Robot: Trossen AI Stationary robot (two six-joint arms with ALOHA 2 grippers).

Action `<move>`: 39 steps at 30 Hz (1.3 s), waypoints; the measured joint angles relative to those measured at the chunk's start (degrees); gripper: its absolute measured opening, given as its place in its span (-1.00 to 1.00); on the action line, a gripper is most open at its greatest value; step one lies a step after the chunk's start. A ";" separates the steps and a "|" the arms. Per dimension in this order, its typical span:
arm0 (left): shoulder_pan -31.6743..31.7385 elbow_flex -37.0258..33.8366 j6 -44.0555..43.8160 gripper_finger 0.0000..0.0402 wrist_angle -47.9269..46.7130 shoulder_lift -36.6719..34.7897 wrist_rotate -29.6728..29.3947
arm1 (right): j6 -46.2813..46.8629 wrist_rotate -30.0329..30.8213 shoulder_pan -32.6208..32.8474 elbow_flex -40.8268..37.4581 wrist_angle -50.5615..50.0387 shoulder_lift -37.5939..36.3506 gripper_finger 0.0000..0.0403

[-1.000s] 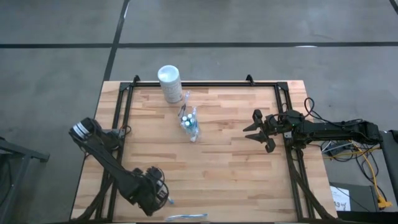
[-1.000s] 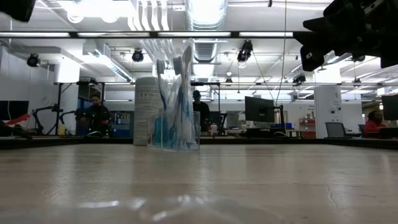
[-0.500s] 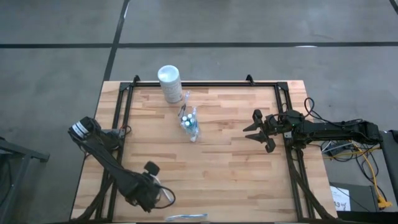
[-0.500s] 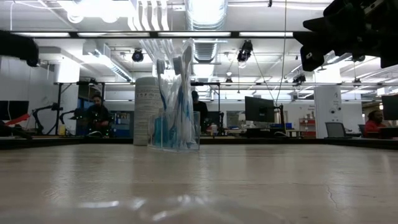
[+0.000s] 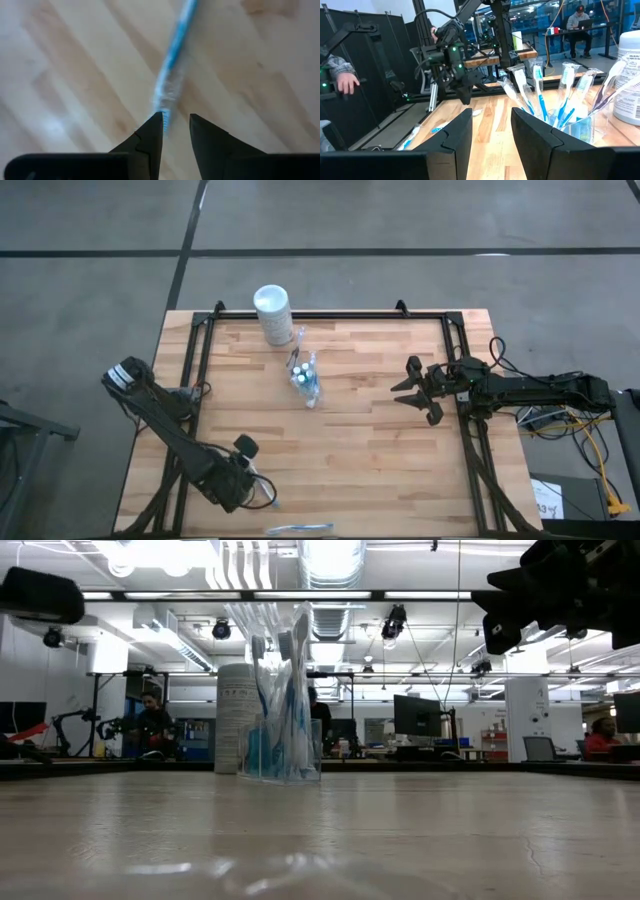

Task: Pick & Place toothbrushing station
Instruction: Put the blue toothbrush into the right of the transparent organizer

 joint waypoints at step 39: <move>-0.17 0.12 -10.98 -0.46 1.47 -1.12 -3.50 | 0.00 0.00 0.00 0.00 0.01 0.00 -0.34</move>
